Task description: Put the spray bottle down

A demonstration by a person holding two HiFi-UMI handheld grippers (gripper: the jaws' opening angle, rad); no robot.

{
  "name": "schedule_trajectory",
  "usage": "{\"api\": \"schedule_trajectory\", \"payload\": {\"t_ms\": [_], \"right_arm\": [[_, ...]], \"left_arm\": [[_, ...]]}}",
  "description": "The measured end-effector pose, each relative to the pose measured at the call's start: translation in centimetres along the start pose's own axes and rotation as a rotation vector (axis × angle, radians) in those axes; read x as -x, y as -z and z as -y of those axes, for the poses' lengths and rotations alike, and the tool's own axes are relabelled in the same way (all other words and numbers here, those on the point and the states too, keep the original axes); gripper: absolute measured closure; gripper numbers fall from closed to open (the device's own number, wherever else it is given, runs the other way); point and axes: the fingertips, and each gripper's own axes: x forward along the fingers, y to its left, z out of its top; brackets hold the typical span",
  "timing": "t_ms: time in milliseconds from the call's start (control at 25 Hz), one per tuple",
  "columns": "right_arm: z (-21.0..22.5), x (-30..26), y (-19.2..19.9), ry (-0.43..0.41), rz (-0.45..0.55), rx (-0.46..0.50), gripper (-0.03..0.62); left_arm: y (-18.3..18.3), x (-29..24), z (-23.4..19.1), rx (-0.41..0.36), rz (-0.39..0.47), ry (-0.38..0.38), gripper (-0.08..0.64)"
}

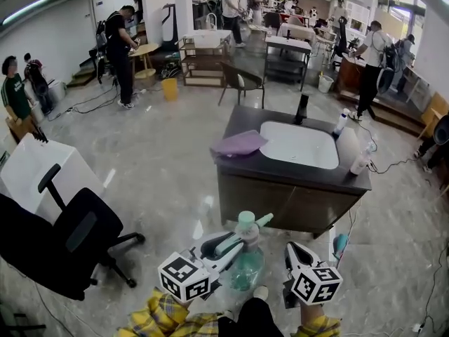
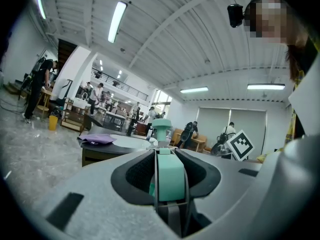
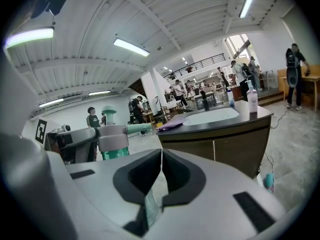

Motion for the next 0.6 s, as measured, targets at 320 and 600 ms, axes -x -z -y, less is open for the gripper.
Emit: {"api": "schedule_trajectory", "payload": {"t_ms": [320, 600], "right_arm": [[7.4, -2.2, -5.0, -0.022, 0.031, 0.008, 0.584], [12.2, -4.8, -8.0, -0.044, 0.023, 0.005, 0.584]], "left_arm": [[-2.3, -9.3, 0.2, -0.024, 0.023, 0.003, 0.440], [-3.2, -15.2, -0.1, -0.018, 0.024, 0.001, 0.440]]}}
